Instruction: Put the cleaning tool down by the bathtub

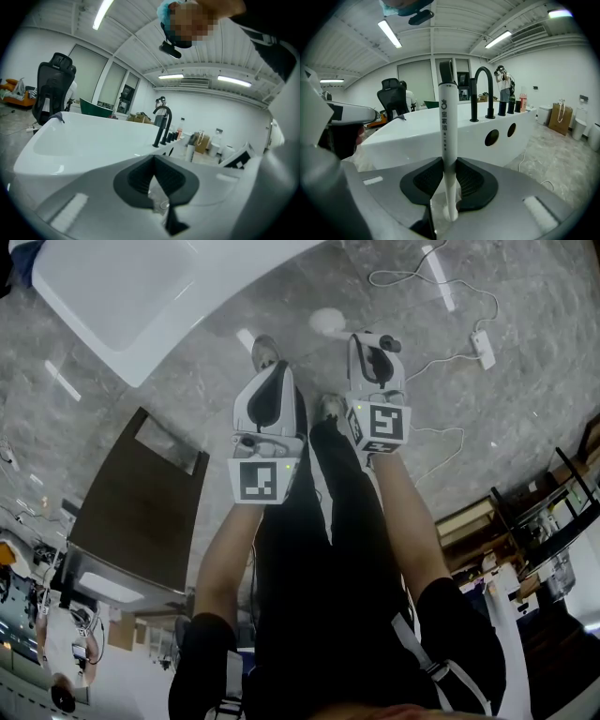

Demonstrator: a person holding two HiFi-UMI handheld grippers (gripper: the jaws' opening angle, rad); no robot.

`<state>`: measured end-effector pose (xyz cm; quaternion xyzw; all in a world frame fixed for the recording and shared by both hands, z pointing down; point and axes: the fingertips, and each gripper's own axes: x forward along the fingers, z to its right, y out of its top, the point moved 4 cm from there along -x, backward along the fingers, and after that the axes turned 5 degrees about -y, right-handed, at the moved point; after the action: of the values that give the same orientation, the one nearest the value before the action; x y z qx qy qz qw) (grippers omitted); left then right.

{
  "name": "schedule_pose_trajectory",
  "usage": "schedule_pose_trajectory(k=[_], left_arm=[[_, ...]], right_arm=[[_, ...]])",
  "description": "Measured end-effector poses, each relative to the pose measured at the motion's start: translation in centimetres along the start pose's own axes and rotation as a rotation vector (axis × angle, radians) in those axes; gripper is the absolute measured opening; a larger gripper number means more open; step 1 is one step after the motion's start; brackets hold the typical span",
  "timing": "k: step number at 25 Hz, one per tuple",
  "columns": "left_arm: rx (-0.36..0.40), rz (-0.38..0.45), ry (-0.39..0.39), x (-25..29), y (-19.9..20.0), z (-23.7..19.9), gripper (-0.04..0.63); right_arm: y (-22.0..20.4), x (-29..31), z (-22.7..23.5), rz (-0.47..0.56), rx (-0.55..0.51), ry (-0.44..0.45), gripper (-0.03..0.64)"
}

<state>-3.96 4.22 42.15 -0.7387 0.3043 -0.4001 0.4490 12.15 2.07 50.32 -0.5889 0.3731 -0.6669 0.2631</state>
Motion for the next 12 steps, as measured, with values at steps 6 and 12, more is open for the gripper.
schedule_pose_trajectory(k=[6, 12], left_arm=[[-0.011, -0.006, -0.003, 0.4, -0.9, -1.6, 0.009], [-0.004, -0.008, 0.006, 1.6, -2.1, -2.9, 0.009]], right_arm=[[-1.5, 2.4, -0.7, -0.021, -0.003, -0.002, 0.089], [-3.6, 4.6, -1.0, -0.046, -0.003, -0.001, 0.089]])
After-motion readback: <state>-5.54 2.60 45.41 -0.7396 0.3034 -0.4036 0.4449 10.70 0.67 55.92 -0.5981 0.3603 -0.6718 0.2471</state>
